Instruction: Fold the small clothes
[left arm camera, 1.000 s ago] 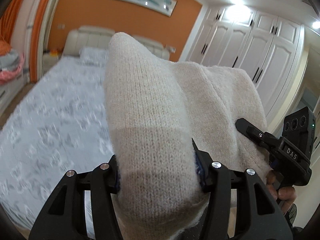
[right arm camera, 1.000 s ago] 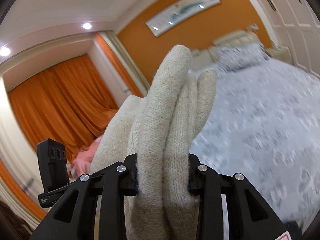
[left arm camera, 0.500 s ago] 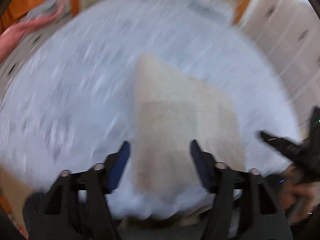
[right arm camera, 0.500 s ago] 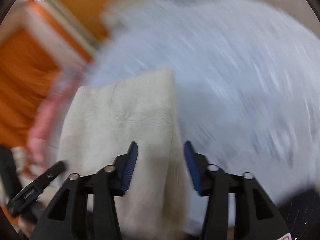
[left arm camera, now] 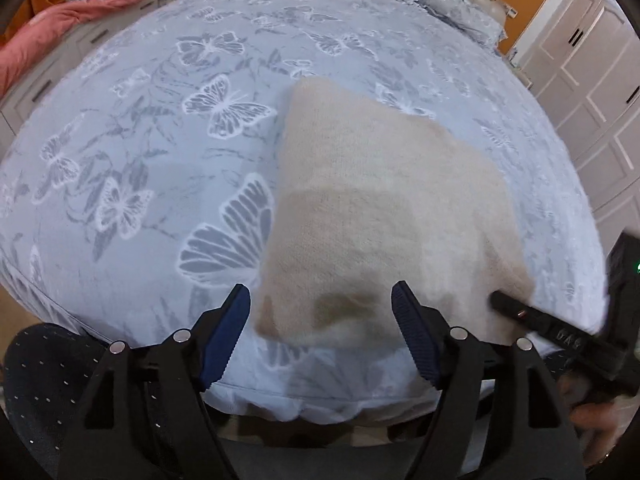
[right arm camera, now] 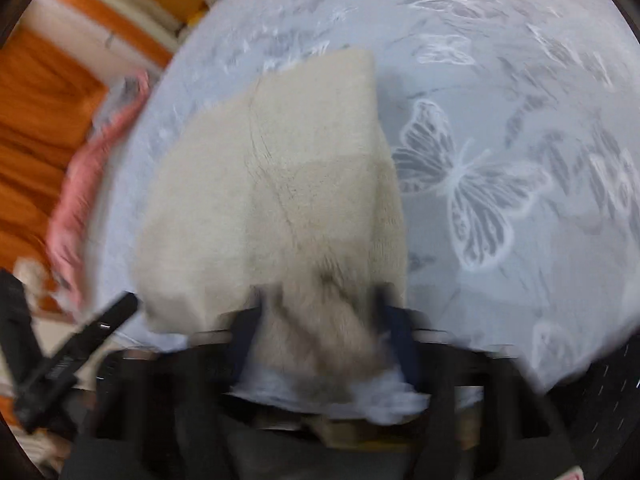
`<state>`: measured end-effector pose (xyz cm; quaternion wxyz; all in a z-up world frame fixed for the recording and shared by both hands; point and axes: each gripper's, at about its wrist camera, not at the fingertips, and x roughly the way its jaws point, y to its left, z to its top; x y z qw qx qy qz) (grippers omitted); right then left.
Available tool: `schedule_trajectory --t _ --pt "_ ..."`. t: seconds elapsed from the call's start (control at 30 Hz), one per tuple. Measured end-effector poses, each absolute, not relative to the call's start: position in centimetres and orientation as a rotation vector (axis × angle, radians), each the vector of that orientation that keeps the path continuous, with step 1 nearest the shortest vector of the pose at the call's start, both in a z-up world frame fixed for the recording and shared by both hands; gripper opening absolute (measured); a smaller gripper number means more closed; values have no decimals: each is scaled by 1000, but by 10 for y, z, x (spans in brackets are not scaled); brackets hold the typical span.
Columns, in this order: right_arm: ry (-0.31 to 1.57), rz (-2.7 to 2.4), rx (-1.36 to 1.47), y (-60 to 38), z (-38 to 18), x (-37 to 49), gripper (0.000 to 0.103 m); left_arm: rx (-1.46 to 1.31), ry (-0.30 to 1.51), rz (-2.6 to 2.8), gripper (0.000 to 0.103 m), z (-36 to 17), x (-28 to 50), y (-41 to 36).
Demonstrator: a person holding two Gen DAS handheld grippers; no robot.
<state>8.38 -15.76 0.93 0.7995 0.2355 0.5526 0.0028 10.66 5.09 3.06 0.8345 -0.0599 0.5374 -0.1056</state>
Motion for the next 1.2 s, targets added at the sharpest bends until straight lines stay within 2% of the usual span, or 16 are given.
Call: schedule_trajectory --t 0.2,0.23,0.3,0.37,0.47,0.57,0.63,0.7,0.73,1.2 --pt "905 110 352 -134 108 90 15 -54 1126 -208 71 25 110 47" --pt "905 111 330 -133 107 92 15 -50 1136 -205 71 20 111 46" --pt "1011 44 293 -140 69 99 16 -39 1160 -201 72 11 112 43" --pt "1226 -48 329 -157 2 104 17 -29 1176 -205 72 5 110 38" --pt "1141 -68 564 -180 0 81 21 -8 1162 -202 71 6 104 35" --pt "1069 -131 551 -180 25 62 33 11 1141 -205 71 11 94 29" --pt "1011 -166 482 -172 43 43 45 18 1115 -194 74 14 83 25" --pt "956 -247 386 -163 48 22 64 26 1085 -180 82 16 73 21" --pt "942 -271 354 -159 47 15 65 33 1067 -166 85 15 67 18" --pt "1016 -303 214 -113 -11 -18 67 75 997 -125 85 -16 25 -1"
